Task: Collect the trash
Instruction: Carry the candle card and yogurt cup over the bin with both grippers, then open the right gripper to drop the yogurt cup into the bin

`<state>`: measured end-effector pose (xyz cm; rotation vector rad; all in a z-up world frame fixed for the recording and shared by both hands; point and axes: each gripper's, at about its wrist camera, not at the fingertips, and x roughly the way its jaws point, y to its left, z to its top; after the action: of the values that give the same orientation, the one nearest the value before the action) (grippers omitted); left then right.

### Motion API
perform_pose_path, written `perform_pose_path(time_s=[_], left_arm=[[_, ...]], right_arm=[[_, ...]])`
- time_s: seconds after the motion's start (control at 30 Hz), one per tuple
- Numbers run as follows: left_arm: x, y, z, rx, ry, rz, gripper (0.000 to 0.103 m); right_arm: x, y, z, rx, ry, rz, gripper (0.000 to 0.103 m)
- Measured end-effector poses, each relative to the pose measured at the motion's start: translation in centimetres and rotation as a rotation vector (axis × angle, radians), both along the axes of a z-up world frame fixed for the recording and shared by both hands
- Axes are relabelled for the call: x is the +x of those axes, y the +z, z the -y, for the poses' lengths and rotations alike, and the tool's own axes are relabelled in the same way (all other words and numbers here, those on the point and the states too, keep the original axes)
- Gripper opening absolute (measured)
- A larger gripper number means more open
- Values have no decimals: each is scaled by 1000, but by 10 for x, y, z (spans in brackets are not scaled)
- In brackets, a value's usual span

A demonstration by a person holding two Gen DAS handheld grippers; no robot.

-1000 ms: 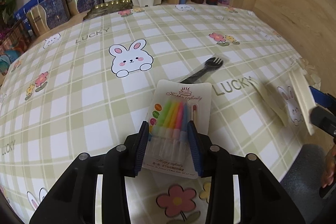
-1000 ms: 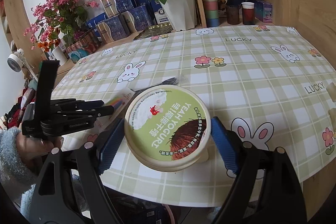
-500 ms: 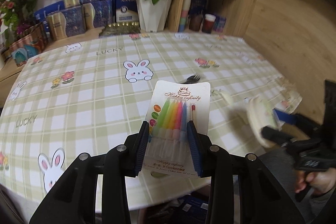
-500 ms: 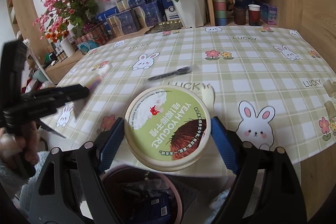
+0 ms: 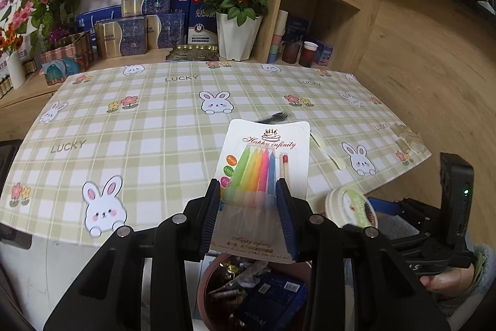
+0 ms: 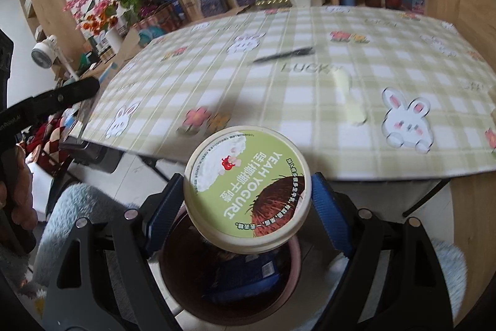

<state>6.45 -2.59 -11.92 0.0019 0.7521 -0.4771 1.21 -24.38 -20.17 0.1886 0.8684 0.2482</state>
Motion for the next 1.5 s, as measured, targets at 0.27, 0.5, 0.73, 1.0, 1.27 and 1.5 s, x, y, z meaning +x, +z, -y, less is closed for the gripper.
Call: perform_pose_path(time_s=[0.27, 0.5, 0.73, 1.0, 1.27, 1.5], left_arm=[[-25, -4, -12, -11, 5, -4, 36], [-28, -10, -14, 1, 10, -30, 36], [-28, -16, -13, 19, 8, -46, 36], [-28, -20, -7, 42, -3, -58, 36], [-29, -29, 2, 75, -27, -74, 36], [-36, -54, 15, 128, -84, -93, 36]], right_arm=[[-13, -18, -29, 6, 86, -81, 81], [-13, -35, -42, 21, 115, -172, 82], [-14, -42, -43, 27, 115, -213, 91], [-14, -20, -19, -11, 14, -88, 94], [-22, 8, 11, -169, -108, 138, 96], [-20, 4, 18, -207, -182, 148, 97]])
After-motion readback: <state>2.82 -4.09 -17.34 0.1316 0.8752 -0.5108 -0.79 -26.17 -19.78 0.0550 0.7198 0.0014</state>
